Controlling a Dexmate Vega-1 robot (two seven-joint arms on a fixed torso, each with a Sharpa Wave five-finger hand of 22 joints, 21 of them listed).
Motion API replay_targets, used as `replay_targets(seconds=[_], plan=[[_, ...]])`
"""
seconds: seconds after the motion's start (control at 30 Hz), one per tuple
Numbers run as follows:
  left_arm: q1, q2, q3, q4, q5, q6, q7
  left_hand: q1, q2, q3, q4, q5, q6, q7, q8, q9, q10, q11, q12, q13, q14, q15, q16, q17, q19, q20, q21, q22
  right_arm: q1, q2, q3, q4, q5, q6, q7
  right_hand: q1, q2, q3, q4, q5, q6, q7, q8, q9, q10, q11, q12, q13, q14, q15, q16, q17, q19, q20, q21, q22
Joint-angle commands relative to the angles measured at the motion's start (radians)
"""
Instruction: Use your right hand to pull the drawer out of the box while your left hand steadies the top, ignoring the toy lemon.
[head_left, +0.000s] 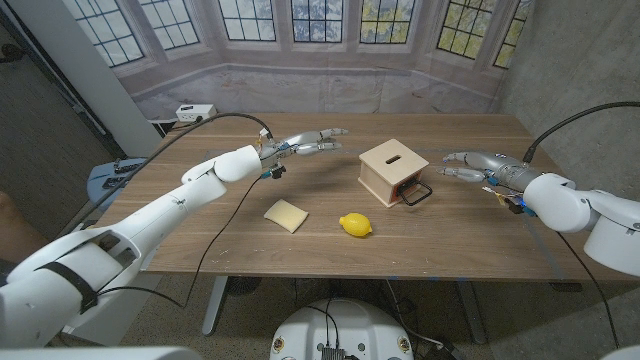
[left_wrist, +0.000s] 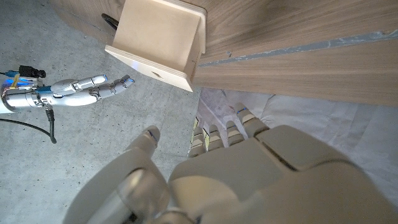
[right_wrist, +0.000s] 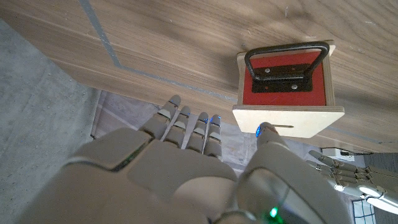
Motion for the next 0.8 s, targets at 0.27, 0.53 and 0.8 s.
replay_targets(seconds=[0.27,0.53,0.8], plan=[[-0.089,-0.043,0.038,0.133,0.039,-0.107,-0.025,-0.014,-0.001,0.001,0.011,0.002,-0.018,-0.008,-0.003,0.002,-0.019,-0.003,-0.004,0.003,-0.029,-0.008,-0.005,0.003,-0.023,-0.012,-0.006,0.001,-0.01,0.041,-0.04,-0.087,-0.196,-0.09,0.097,-0.03,-0.001,-0.009,0.012,0.006,0.005,-0.005,-0.002,0.002,0.001,-0.006,-0.003,0.003,-0.005,-0.101,-0.004,0.003,-0.015,0.008,0.003,0.003],[-0.116,-0.052,0.053,0.174,0.043,-0.138,-0.041,-0.018,-0.002,0.0,0.015,0.003,-0.021,-0.01,-0.003,0.002,-0.022,-0.005,-0.005,0.003,-0.033,-0.013,-0.004,0.003,-0.026,-0.013,-0.005,0.001,-0.03,0.043,-0.043,-0.117,-0.246,-0.108,0.124,-0.066,-0.016,-0.028,0.027,0.008,0.006,-0.004,-0.002,0.002,0.002,-0.003,-0.003,0.003,-0.008,-0.096,-0.003,0.005,-0.016,0.011,0.005,0.004],[-0.138,-0.059,0.067,0.206,0.047,-0.167,-0.06,-0.023,-0.002,-0.002,0.017,0.003,-0.022,-0.01,-0.002,0.001,-0.024,-0.006,-0.005,0.003,-0.036,-0.014,-0.002,0.003,-0.029,-0.013,-0.004,0.001,-0.019,0.038,-0.071,-0.141,-0.28,-0.13,0.154,-0.082,-0.021,-0.036,0.035,0.009,0.006,-0.002,-0.002,0.002,0.002,-0.003,-0.003,0.003,-0.01,-0.096,-0.003,0.005,-0.019,0.012,0.005,0.004]])
